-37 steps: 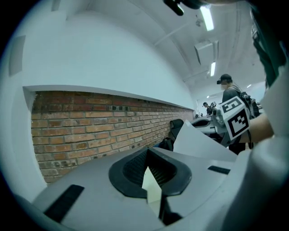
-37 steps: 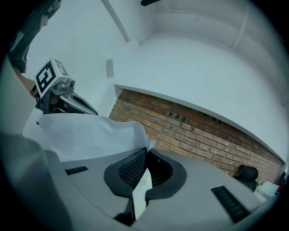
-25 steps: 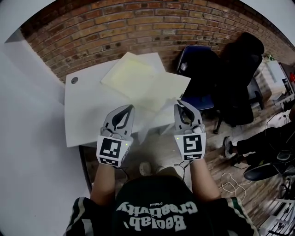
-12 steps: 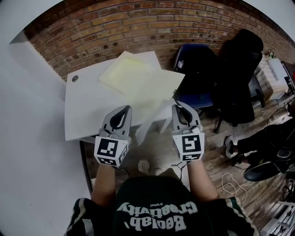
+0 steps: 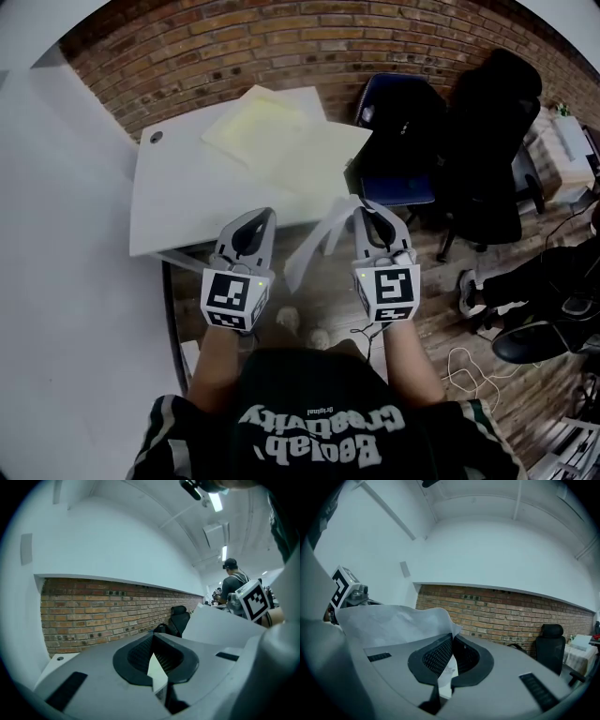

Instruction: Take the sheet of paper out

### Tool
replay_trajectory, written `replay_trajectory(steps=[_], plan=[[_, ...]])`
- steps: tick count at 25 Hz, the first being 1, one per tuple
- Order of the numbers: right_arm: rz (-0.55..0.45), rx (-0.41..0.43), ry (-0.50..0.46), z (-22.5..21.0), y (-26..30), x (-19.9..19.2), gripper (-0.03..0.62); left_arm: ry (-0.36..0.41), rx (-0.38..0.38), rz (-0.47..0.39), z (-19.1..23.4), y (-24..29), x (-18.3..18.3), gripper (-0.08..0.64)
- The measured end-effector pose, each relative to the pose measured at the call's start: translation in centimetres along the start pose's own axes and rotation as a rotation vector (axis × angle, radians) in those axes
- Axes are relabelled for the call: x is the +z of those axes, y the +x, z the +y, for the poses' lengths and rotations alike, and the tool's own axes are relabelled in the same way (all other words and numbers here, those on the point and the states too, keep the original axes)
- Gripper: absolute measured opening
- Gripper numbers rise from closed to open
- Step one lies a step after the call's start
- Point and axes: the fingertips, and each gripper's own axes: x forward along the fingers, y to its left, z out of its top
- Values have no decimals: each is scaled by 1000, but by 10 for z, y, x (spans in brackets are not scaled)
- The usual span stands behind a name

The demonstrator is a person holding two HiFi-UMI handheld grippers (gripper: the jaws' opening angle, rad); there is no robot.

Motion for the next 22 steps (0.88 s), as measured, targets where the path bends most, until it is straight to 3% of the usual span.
replay_trajectory(steps=[22], plan=[[-28, 31, -12, 0, -16, 4, -6, 27, 33, 6, -17, -6, 4, 0]])
